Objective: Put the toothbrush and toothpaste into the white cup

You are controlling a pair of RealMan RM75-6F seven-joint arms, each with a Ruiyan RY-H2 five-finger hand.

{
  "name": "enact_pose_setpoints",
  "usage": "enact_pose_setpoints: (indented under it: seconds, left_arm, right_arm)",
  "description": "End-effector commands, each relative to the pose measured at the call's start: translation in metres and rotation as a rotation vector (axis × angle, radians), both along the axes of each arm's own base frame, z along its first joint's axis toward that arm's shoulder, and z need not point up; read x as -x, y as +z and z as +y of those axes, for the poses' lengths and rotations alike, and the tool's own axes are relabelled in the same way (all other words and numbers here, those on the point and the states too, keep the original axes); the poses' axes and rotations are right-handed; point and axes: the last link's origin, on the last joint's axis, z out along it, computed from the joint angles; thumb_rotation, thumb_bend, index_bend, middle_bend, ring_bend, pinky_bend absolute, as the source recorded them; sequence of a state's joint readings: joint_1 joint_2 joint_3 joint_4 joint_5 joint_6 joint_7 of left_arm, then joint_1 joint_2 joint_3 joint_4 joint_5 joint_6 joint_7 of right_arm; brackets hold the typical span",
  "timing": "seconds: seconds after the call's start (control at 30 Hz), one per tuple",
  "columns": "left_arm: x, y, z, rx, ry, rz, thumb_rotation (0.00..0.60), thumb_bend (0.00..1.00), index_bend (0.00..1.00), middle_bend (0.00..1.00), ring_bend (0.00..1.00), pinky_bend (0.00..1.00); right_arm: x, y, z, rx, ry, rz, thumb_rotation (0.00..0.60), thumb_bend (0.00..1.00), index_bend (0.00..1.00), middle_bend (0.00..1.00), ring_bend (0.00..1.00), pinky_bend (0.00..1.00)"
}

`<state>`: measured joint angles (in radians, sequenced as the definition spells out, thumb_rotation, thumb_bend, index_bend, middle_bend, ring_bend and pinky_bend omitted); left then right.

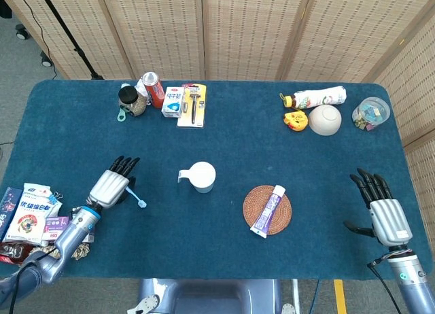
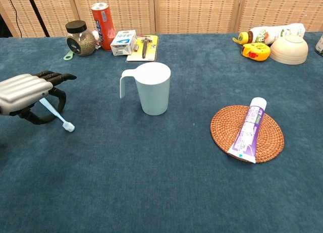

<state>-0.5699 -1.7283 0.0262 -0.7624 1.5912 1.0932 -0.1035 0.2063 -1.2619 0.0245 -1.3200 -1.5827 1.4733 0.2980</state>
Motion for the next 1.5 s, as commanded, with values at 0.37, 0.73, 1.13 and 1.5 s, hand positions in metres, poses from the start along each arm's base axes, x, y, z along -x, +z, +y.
enact_pose_setpoints:
  seconds: [0.37, 0.73, 1.13, 1.5]
  left_arm:
    - [-0.012, 0.018, 0.001, -0.032, -0.024, -0.078, 0.6, 0.45, 0.65, 0.0, 0.0, 0.0]
    - [-0.063, 0.071, -0.005, -0.082, -0.086, -0.317, 0.6, 0.45, 0.65, 0.0, 0.0, 0.0]
    - [-0.14, 0.106, -0.014, 0.092, -0.059, -0.862, 0.6, 0.45, 0.65, 0.0, 0.0, 0.0]
    - [-0.187, 0.058, 0.0, 0.385, 0.137, -1.045, 0.6, 0.44, 0.65, 0.0, 0.0, 0.0]
  right_arm:
    - [0.0, -0.002, 0.0, -0.009, -0.004, 0.001, 0.6, 0.0, 0.0, 0.0, 0.0, 0.0]
    - [0.001, -0.003, 0.0, -0.014, -0.009, 0.012, 0.6, 0.0, 0.0, 0.0, 0.0, 0.0]
    - [0.0, -0.005, 0.0, -0.021, -0.01, 0.016, 0.6, 0.0, 0.0, 0.0, 0.0, 0.0]
    - [0.001, -0.006, -0.002, -0.026, -0.02, 0.017, 0.6, 0.0, 0.0, 0.0, 0.0, 0.0]
